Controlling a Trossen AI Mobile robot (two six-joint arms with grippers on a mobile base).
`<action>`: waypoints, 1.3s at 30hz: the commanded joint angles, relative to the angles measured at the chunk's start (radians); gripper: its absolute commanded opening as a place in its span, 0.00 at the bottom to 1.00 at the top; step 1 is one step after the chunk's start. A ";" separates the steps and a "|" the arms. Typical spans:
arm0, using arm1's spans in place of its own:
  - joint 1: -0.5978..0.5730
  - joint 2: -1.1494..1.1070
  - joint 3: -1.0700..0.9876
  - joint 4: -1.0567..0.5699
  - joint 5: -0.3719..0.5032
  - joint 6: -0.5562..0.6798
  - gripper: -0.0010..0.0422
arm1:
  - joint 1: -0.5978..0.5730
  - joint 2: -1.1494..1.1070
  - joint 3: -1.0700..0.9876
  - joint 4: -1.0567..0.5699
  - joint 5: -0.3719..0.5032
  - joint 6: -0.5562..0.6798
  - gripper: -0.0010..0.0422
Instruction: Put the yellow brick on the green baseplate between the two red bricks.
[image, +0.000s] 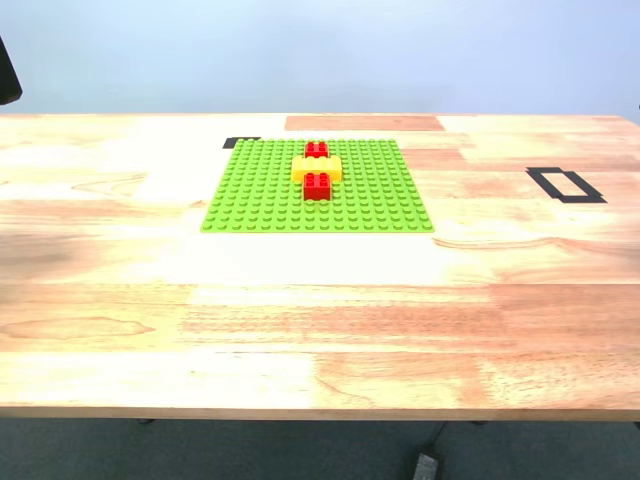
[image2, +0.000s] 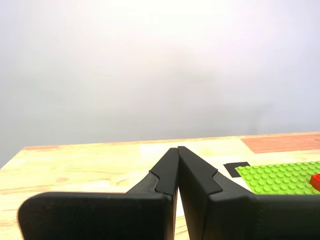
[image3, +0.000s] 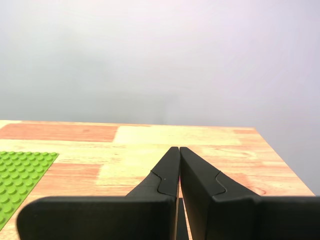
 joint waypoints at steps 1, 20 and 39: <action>0.000 0.000 0.000 0.000 0.000 0.001 0.02 | 0.000 0.001 0.002 -0.002 0.000 0.000 0.02; 0.000 0.003 0.010 -0.099 0.000 0.001 0.02 | 0.000 0.000 0.011 -0.030 -0.004 0.000 0.02; 0.000 0.003 0.013 -0.117 0.000 0.002 0.02 | 0.000 0.000 0.011 -0.030 -0.003 0.000 0.02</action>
